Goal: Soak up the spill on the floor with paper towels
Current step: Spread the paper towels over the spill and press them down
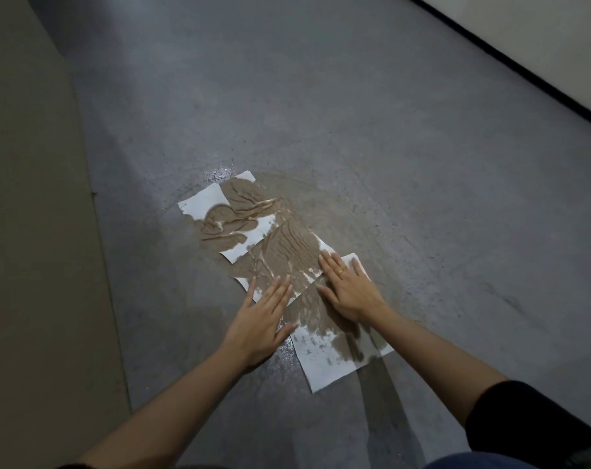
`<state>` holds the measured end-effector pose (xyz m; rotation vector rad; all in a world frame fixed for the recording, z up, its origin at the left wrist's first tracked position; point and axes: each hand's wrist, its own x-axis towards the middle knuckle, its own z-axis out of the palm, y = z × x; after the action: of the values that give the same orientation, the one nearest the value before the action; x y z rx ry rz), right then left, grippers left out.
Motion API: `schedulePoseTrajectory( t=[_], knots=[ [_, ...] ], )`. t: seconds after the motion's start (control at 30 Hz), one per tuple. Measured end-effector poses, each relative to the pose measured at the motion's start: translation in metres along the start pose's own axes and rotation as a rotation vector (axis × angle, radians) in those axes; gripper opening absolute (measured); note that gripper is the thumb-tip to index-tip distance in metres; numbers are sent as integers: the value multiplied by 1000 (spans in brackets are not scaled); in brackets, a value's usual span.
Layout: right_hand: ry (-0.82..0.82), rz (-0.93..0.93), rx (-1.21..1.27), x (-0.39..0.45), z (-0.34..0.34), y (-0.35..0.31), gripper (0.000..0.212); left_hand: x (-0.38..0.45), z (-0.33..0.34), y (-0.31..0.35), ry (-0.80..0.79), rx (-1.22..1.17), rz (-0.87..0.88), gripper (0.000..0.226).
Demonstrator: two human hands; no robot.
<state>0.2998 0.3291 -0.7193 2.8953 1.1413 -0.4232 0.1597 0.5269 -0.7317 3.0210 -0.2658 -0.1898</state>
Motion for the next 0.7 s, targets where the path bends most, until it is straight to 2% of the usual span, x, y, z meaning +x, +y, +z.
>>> schedulePoseTrajectory(
  t=[0.1,0.2,0.27,0.37,0.5,0.63,0.7],
  knots=[
    [35,-2,-19,3,0,1,65,0,-3,2,24,-1,2,72],
    [-11,-28,-31,6,-2,3,69,-3,-3,-2,30,-24,-39,71],
    [33,-47,-39,8,-4,1,70,-3,-3,-7,30,-30,-47,72],
    [91,-82,-17,21,-15,-5,63,18,-14,-20,73,-70,-202,72],
    [4,-227,-5,57,-29,-24,68,50,-23,-50,28,6,-399,76],
    [0,-315,-50,97,-38,-44,60,59,-26,-66,-93,-8,-365,68],
    [-7,-337,-87,112,-36,-49,60,59,-30,-67,-41,6,-342,67]
  ],
)
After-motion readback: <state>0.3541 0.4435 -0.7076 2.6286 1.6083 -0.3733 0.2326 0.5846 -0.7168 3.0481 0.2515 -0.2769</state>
